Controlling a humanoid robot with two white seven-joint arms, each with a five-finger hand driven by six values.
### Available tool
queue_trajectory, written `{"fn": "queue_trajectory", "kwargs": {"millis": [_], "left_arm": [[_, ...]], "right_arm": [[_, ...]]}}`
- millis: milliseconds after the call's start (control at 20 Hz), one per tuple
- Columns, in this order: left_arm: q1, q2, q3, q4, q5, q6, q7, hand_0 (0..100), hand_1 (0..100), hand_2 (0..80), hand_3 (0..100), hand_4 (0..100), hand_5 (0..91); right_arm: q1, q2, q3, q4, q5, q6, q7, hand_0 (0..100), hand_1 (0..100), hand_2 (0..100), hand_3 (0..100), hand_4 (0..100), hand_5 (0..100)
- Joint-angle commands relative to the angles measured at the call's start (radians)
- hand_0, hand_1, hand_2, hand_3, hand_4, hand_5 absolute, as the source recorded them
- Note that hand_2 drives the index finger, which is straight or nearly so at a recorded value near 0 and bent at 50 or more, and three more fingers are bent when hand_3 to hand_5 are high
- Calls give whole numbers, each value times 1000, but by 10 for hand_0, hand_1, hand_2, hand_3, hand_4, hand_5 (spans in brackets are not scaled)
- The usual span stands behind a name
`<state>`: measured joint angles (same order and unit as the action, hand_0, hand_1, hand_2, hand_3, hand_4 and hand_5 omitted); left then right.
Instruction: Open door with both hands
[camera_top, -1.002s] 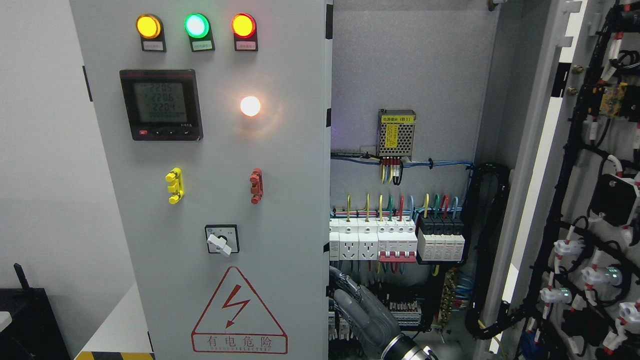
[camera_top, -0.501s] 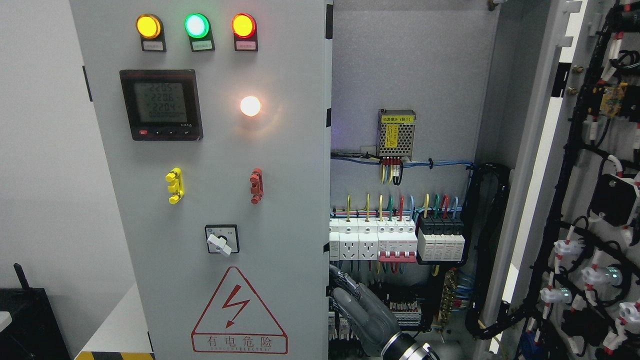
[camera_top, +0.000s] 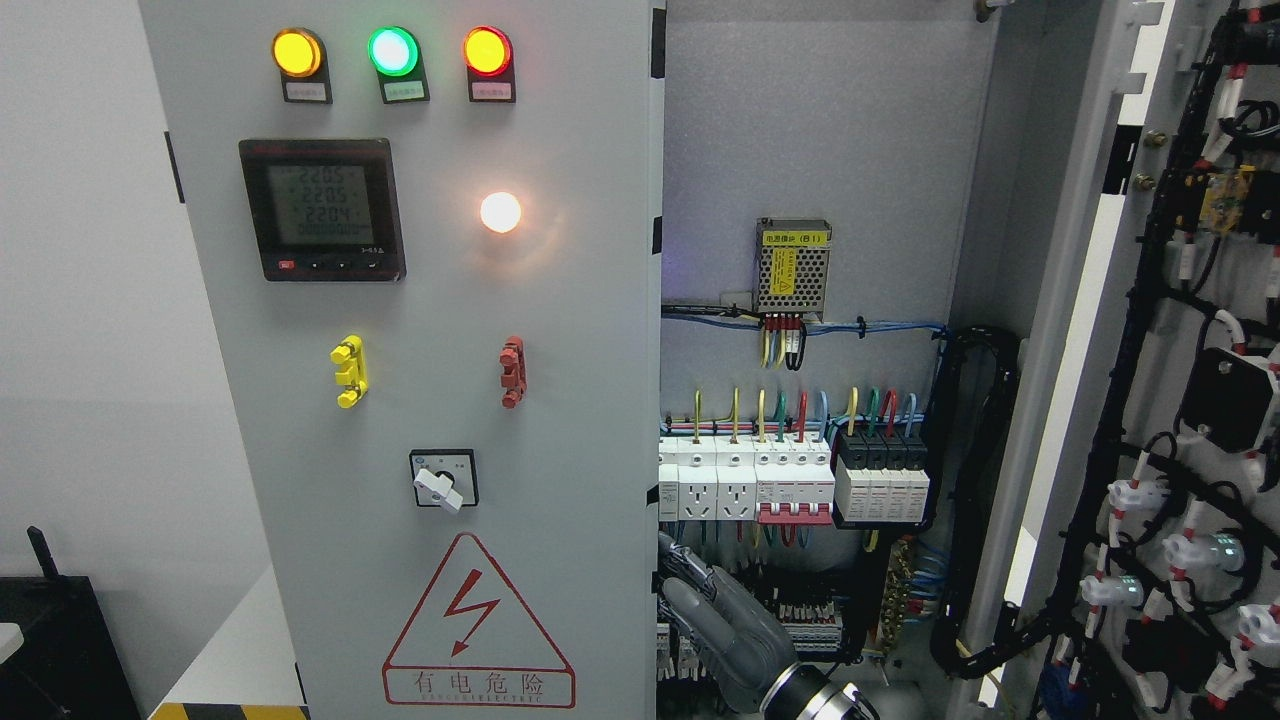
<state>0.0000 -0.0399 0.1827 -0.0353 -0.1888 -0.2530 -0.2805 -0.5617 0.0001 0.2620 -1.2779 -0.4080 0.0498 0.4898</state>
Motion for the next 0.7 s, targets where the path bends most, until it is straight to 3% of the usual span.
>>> {"fn": "queue_trajectory", "kwargs": {"millis": [0, 651], "left_arm": [[28, 0, 0, 0, 0, 0, 0, 120, 389, 0, 0, 0, 0], [28, 0, 1, 0, 0, 0, 0, 120, 389, 0, 0, 0, 0]], "right_arm": [[-3, 14, -1, 9, 0, -1, 9, 120, 389, 0, 0, 0, 0], [-4, 14, 0, 14, -11, -1, 12, 120, 389, 0, 0, 0, 0]]}}
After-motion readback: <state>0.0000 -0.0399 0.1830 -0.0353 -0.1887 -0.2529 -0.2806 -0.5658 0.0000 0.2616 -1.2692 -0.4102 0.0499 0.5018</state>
